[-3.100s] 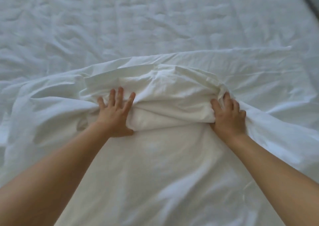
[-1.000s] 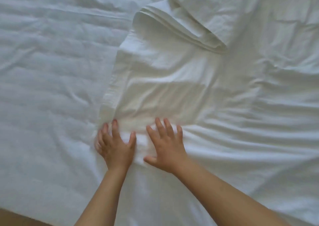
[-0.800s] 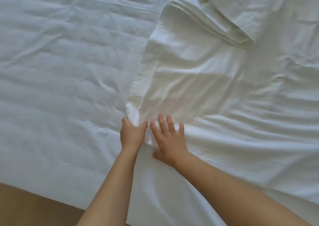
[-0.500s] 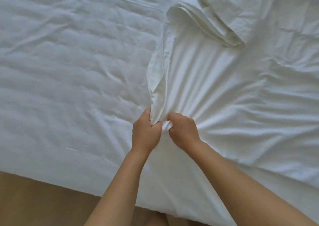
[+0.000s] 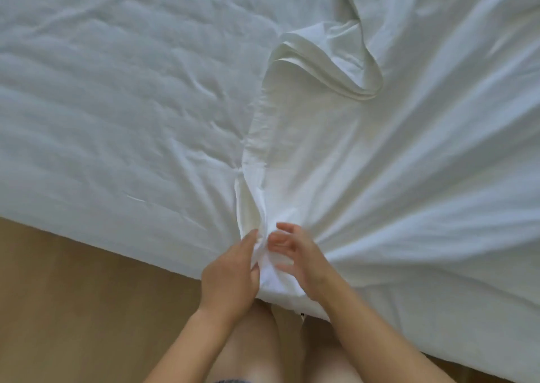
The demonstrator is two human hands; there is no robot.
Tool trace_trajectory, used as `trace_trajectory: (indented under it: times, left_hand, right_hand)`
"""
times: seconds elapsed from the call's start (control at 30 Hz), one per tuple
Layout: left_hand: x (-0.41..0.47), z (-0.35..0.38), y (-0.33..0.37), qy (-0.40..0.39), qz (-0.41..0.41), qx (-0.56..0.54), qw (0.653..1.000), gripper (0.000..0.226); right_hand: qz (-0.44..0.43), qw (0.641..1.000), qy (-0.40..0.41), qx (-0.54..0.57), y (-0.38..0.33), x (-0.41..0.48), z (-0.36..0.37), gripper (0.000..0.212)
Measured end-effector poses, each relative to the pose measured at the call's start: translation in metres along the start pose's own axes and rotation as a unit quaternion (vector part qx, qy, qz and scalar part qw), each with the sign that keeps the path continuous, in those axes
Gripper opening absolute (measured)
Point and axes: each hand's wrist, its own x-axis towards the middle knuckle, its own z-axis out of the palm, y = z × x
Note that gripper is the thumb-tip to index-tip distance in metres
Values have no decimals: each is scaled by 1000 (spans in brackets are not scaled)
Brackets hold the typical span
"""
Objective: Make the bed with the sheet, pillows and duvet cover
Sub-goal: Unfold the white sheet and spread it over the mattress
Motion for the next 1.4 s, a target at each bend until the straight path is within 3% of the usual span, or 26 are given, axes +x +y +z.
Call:
trace_trajectory:
  times: [0.07, 0.13, 0.17, 0.23, 0.3, 0.33, 0.4, 0.47, 0.53, 0.6, 0.63, 0.7, 0.77, 0.87, 0.97, 1.0, 1.07, 1.17, 1.23, 1.3, 1.4]
  left_hand:
    - [-4, 5, 13, -4, 138, -19, 990, 59]
    - [-9, 12, 27, -25, 258, -32, 965, 56]
    - [-9, 13, 31, -63, 267, -62, 960, 51]
    - [-3, 8, 38, -132, 163, -192, 959, 43]
    - [18, 2, 45, -114, 24, -358, 926, 46]
    - [34, -2, 50, -111, -47, -425, 897, 58]
    - [71, -8, 68, -182, -143, -506, 831, 91]
    - [101, -5, 94, -231, -163, -538, 794, 93]
    - [118, 1, 119, -211, -131, -532, 809, 74]
    - [120, 7, 139, -173, -62, -469, 864, 63]
    - [116, 10, 146, -163, -19, -417, 894, 60]
    - [101, 14, 159, -170, 101, -304, 932, 48]
    - [79, 16, 169, -208, 204, -235, 927, 35]
    - [52, 13, 175, -280, 267, -190, 902, 49]
    - [45, 12, 186, -323, 213, -277, 880, 39]
    - [47, 11, 195, -296, 169, -335, 878, 33]
    - [60, 17, 219, -241, 50, -421, 873, 49]
    - [85, 37, 270, -298, -115, -505, 802, 79]
    - [92, 59, 311, -266, -167, -575, 755, 66]
    - [91, 80, 355, -178, -137, -569, 791, 42]
    - [68, 116, 414, -123, 11, -450, 884, 43]
  right_hand:
    - [-19, 999, 26, 35, -17, 6, -11, 45]
    - [-42, 995, 51, -78, -33, 9, -16, 25]
    - [-49, 987, 82, -125, -39, 9, -18, 16]
    - [-43, 979, 165, -110, -46, 10, -23, 26]
    - [-34, 976, 209, -45, -49, 3, -29, 30]
    - [-41, 981, 185, -51, -48, -3, -32, 28]
    - [-56, 989, 71, -118, -43, -19, -38, 28]
    - [-54, 986, -2, -159, -42, -33, -48, 33]
    - [-66, 987, 28, -143, -44, -40, -63, 23]
    - [-119, 973, 170, -102, -49, -42, -80, 22]
    - [-153, 957, 234, -79, -53, -42, -89, 34]
    - [-185, 939, 280, -77, -67, -40, -104, 68]
    - [-164, 940, 283, -102, -82, -36, -120, 74]
    - [-138, 920, 351, -108, -99, -39, -147, 31]
    - [-172, 906, 388, 9, -92, -55, -173, 26]
    - [-187, 902, 386, 42, -88, -65, -182, 27]
    - [-203, 907, 360, 79, -78, -83, -201, 30]
    - [-198, 936, 277, 93, -58, -109, -242, 20]
    - [-174, 954, 225, 92, -48, -121, -269, 11]
    - [-168, 958, 226, 59, -40, -127, -302, 16]
    - [-202, 939, 274, 57, -27, -136, -357, 7]
